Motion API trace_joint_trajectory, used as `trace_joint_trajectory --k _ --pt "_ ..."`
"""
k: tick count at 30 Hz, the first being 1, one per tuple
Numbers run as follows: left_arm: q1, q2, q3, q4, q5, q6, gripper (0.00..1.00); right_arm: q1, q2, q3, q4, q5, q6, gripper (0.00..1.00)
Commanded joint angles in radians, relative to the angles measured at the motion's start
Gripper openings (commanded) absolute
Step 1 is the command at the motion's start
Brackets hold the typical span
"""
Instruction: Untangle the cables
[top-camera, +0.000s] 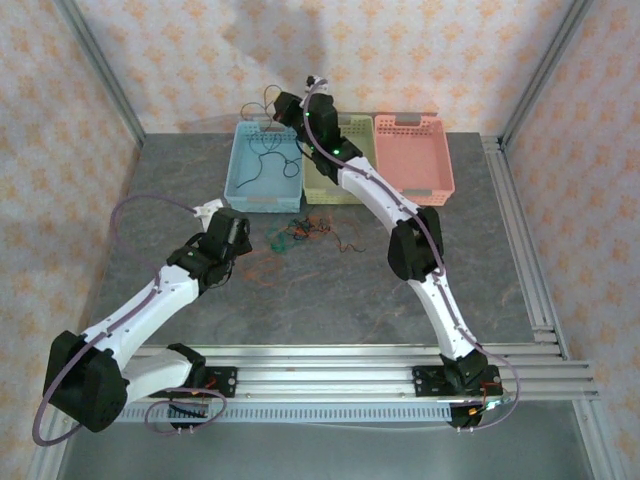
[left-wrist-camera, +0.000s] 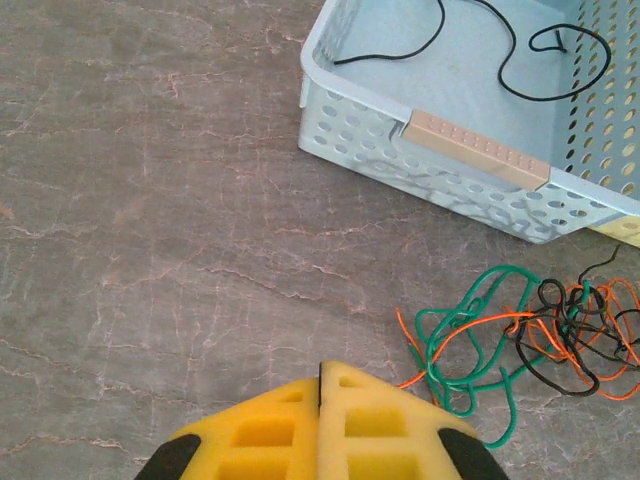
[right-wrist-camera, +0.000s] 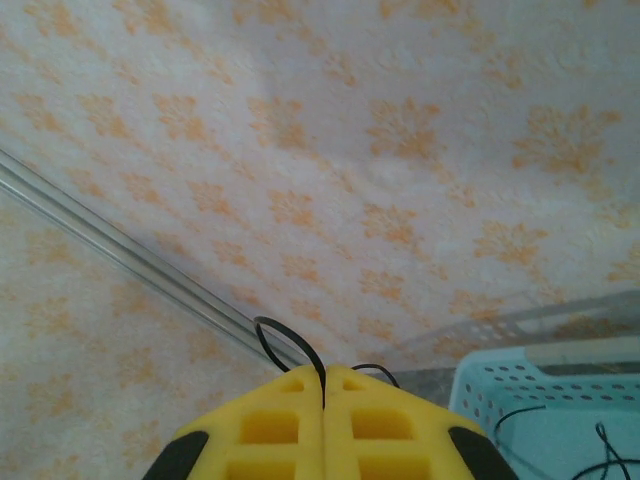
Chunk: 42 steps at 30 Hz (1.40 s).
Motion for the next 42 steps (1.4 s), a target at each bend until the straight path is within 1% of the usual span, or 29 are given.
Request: trace_joint_trajectory --k 1,7,11,14,16,19,22,26,28,29,30,31,33,35,38,42 --pt "0.007 -0.023 -0.008 0.007 -0.035 -0.010 0.00 0.008 0.026 -0.079 0.083 0.025 0.018 0.00" --pt "0.008 -0.022 -0.006 0.005 -0.035 -0.010 0.00 0.017 0.014 -0.252 0.106 0.056 -0.009 0.00" --pt "0.007 -0.026 -0.006 0.005 -0.039 -0.007 0.00 0.019 0.009 -0.276 0.056 0.029 -0.033 0.18" --pt "0.007 -0.024 -0.008 0.009 -0.035 -0.004 0.00 0.020 -0.030 -0.292 0.012 -0.001 -0.077 0.29" --pt "0.008 -0.017 -0.007 0.013 -0.027 -0.005 0.00 0.024 -0.079 -0.309 -0.025 -0.004 -0.126 0.34" --pt "0.007 0.000 -0.005 0.023 -0.004 -0.002 0.00 0.028 -0.199 -0.399 -0.039 -0.006 -0.195 0.39" --pt "0.008 0.046 0.012 0.033 0.056 0.011 0.00 0.027 -0.367 -0.602 0.029 0.003 -0.236 0.41" --pt "0.007 0.160 0.054 0.044 0.180 0.020 0.00 0.028 -0.604 -0.930 0.119 0.016 -0.296 0.42" --pt "0.007 0.212 0.076 0.038 0.210 0.020 0.08 0.027 -0.717 -1.078 0.145 0.027 -0.325 0.42" --pt "0.007 0.232 0.083 0.036 0.219 0.018 0.14 0.028 -0.776 -1.162 0.154 0.037 -0.336 0.42" --pt "0.007 0.246 0.088 0.035 0.225 0.019 0.25 0.028 -0.836 -1.250 0.175 0.048 -0.347 0.42" --pt "0.007 0.255 0.092 0.033 0.230 0.019 0.32 0.028 -0.884 -1.323 0.197 0.058 -0.356 0.42" --pt "0.006 0.268 0.096 0.033 0.246 0.023 0.44 0.028 -0.988 -1.491 0.245 0.098 -0.372 0.42" --pt "0.004 0.279 0.106 0.026 0.251 0.030 0.54 0.028 -1.068 -1.630 0.296 0.140 -0.372 0.42" --pt "0.003 0.299 0.113 0.024 0.234 0.046 0.64 0.028 -1.138 -1.786 0.367 0.175 -0.368 0.42" --pt "0.003 0.339 0.116 0.068 0.203 0.083 0.68 0.027 -1.153 -1.868 0.384 0.173 -0.378 0.42"
